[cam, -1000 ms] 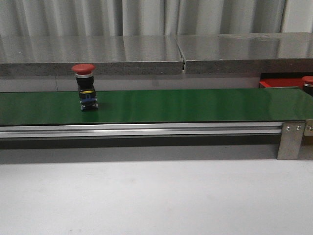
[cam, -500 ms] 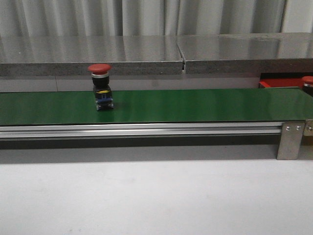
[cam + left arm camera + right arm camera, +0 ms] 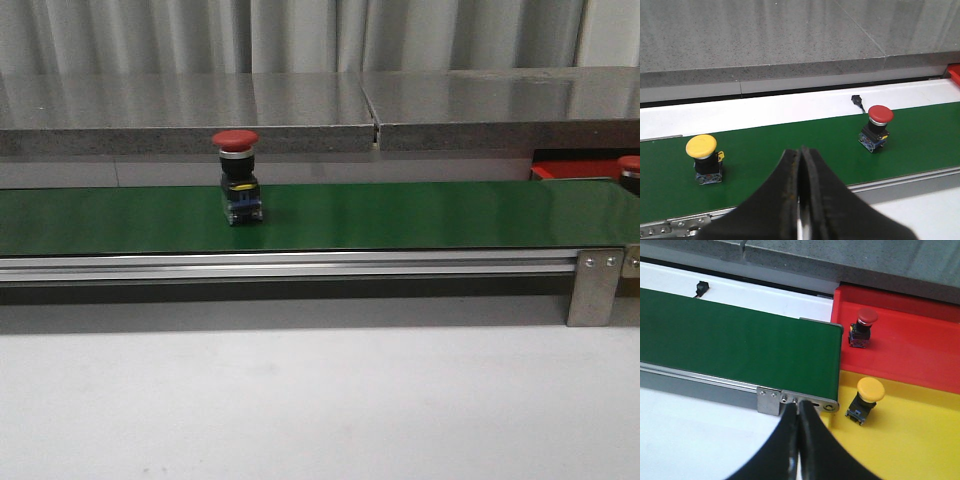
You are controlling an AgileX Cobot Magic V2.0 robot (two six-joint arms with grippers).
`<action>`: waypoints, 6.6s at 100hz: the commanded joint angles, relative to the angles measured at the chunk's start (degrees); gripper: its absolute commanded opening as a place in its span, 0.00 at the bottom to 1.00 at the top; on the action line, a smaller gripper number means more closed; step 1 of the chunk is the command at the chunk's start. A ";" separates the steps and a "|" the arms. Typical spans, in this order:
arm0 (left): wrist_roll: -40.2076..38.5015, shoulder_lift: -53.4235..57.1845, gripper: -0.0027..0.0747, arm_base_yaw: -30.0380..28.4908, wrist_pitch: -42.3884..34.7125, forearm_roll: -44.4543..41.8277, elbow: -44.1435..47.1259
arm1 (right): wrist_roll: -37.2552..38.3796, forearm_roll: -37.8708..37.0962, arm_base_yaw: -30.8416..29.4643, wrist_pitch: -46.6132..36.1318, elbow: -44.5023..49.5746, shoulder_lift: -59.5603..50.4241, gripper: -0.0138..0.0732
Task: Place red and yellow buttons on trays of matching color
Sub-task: 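Carry the yellow button onto the belt's near end, release, then lower the right gripper onto the red button on the belt, grasp, then carry the red button into the red tray and open the right gripper, then lower the right gripper onto the yellow button on the belt, grasp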
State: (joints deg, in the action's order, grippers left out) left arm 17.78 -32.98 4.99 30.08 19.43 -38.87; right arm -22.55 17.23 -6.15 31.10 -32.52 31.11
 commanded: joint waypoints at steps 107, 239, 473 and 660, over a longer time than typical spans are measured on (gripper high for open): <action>0.05 0.50 0.01 0.47 -5.22 1.48 -1.36 | -0.46 1.03 27.41 20.71 -58.59 65.72 0.85; 0.05 0.28 0.01 0.47 -5.22 1.48 -1.36 | 2.21 -1.99 22.20 18.29 -63.76 67.52 0.33; 0.05 0.28 0.01 0.47 -5.22 1.48 -1.36 | 5.61 10.00 -10.11 -11.78 -45.52 78.37 0.89; 0.05 0.28 0.01 0.47 -5.22 1.48 -1.36 | -21.56 1.46 22.77 30.33 -63.75 72.11 0.90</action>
State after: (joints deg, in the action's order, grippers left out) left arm 17.78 -32.32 4.99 29.07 19.57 -38.72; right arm -42.25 17.90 15.91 64.16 -94.15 104.81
